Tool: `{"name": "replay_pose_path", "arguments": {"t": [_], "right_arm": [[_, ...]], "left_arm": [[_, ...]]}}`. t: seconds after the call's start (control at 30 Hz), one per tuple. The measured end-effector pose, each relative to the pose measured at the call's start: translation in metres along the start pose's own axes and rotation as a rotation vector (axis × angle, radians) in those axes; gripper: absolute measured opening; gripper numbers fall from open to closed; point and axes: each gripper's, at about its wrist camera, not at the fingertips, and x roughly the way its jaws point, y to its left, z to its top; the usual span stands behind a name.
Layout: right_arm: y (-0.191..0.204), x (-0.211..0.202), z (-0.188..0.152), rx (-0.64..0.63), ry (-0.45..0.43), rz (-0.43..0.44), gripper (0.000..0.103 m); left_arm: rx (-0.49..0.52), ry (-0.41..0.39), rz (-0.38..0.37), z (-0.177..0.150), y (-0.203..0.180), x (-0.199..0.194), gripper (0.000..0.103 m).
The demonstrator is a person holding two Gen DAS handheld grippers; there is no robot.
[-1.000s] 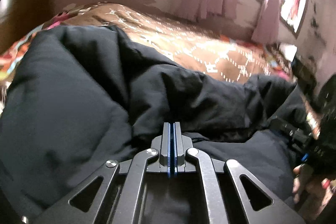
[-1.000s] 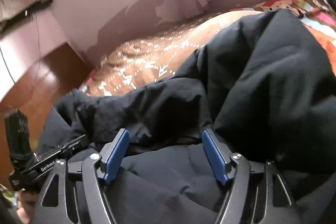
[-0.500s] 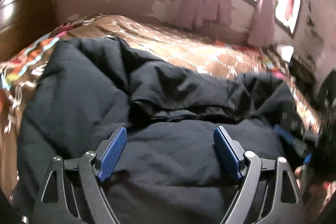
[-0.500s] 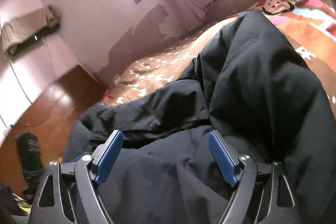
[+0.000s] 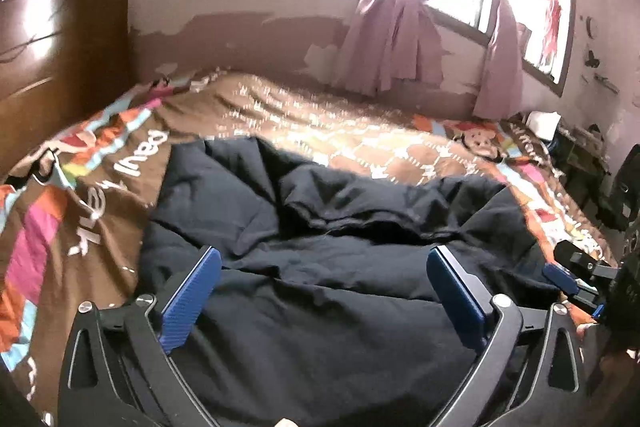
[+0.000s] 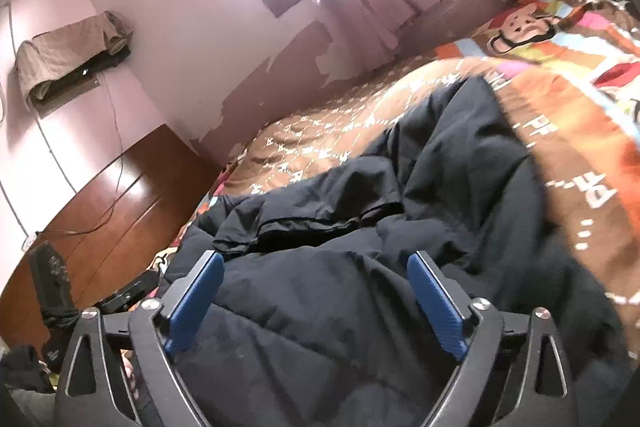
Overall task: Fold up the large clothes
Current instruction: 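Open both grippers, release the folded jacket and pull back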
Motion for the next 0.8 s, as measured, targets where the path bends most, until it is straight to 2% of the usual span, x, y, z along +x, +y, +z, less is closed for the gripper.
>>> {"name": "replay_pose_path", "arguments": {"t": [0.07, 0.2, 0.47, 0.67, 0.8], "right_arm": [[0.004, -0.022, 0.005, 0.011, -0.023, -0.021, 0.103], [0.015, -0.052, 0.013, -0.014, -0.034, -0.051, 0.103], [0.079, -0.115, 0.009, -0.223, -0.033, -0.076, 0.103], [0.119, -0.154, -0.007, -0.312, -0.041, -0.060, 0.103], [0.135, -0.173, -0.019, -0.357, -0.030, -0.067, 0.103]], "left_arm": [[-0.006, -0.016, -0.011, 0.004, -0.005, -0.014, 0.101], [-0.032, -0.048, -0.033, 0.006, -0.015, -0.050, 0.101], [-0.034, -0.094, -0.038, 0.013, -0.020, -0.113, 0.101], [0.019, -0.111, -0.033, 0.006, -0.032, -0.161, 0.101], [0.079, -0.080, -0.027, -0.009, -0.044, -0.189, 0.101]]}}
